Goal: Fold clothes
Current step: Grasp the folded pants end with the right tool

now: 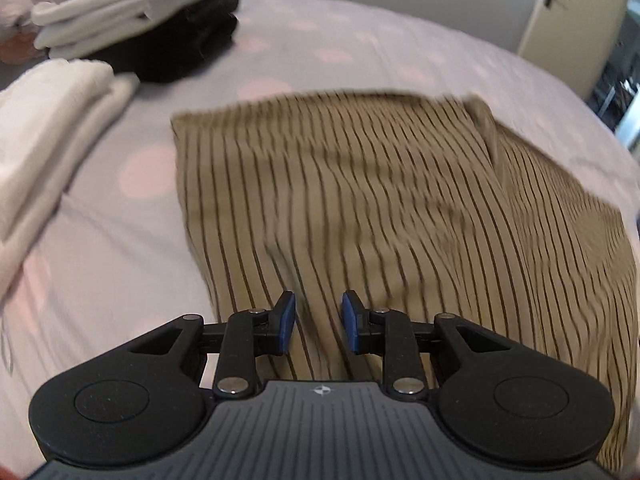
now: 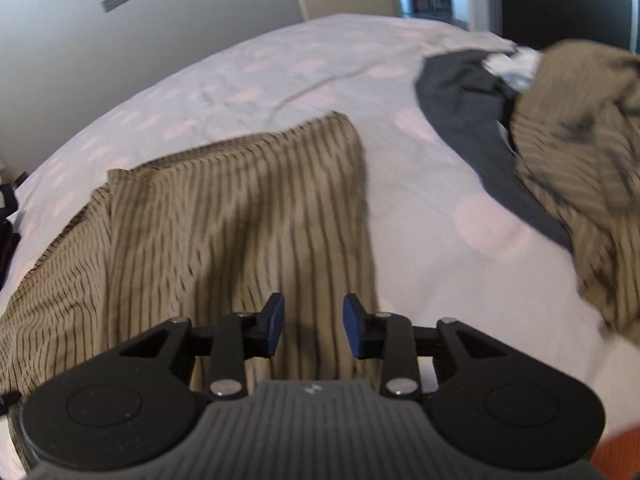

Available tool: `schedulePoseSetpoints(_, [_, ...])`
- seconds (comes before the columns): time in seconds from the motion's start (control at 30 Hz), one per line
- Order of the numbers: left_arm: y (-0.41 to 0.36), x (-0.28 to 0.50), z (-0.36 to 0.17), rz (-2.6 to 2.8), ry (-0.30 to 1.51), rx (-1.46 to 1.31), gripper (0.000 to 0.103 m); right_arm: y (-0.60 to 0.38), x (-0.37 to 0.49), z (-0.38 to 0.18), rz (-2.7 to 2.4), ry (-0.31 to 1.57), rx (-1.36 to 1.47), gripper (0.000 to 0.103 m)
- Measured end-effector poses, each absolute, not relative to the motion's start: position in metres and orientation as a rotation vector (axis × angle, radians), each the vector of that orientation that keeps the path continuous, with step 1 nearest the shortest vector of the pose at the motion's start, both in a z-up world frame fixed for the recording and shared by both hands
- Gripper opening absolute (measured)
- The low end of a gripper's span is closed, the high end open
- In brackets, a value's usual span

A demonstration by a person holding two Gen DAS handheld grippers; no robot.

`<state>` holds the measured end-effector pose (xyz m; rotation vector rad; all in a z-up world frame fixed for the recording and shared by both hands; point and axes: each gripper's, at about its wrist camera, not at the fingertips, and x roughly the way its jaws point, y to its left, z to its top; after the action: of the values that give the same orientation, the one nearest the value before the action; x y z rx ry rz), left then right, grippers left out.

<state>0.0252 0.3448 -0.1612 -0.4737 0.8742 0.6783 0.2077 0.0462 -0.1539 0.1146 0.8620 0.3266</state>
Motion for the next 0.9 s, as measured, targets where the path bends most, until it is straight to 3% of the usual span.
schedulePoseSetpoints(0.13, [0.333, 0.014, -0.160, 0.678, 0.882, -0.465, 0.030, 0.037, 0.199, -0.155, 0.312, 0.881, 0.161, 0.047])
schedulePoseSetpoints(0.9, [0.360, -0.014, -0.165, 0.724, 0.820, -0.693, 0.033, 0.025, 0.193, -0.165, 0.321, 0.969, 0.284, 0.045])
